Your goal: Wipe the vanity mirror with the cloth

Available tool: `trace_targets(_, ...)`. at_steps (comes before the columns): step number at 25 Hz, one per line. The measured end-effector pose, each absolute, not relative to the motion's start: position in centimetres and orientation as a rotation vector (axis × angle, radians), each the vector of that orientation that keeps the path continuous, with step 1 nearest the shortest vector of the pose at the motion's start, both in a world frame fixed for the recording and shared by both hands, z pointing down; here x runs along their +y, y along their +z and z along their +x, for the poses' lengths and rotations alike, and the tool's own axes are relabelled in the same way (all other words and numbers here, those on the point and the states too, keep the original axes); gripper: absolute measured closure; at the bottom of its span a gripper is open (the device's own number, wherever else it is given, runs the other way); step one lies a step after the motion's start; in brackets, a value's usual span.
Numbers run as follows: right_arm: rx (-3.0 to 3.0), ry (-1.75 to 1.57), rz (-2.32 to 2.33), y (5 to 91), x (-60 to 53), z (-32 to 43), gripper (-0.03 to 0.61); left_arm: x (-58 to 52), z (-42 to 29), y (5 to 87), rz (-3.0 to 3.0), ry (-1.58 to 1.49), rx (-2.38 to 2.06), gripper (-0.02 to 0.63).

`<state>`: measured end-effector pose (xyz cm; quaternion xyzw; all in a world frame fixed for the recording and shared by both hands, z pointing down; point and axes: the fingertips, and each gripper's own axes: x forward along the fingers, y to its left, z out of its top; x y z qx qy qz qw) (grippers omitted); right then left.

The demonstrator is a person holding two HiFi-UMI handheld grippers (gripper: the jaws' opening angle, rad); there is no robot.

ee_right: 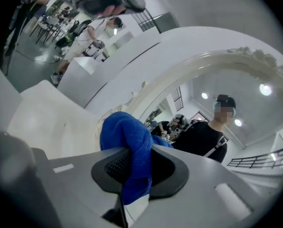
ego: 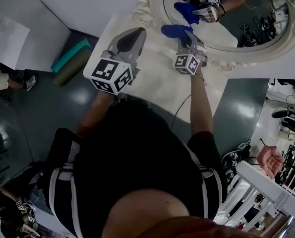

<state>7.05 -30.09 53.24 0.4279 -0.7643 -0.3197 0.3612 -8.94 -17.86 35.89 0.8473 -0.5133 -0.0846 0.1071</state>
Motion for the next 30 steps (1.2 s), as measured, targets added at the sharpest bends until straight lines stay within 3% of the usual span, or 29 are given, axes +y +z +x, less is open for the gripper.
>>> trace_targets(15,-1.697,-1.328,1.603,17.2,-28.6,9.3,0.505,-18.2,-7.3,31.9,2.598,-0.338,-1.439,0.604)
trace_targets(22,-1.504,-1.382,1.635,11.9,-31.0,10.2,0.505,-18.7,-7.2,31.9,2.589,-0.358,-1.445,0.604)
trace_targets(30,-1.445,-1.332,1.623,11.6,-34.0,10.8,0.505,-19.3,-7.7,32.1,2.575,-0.357,-1.463,0.604)
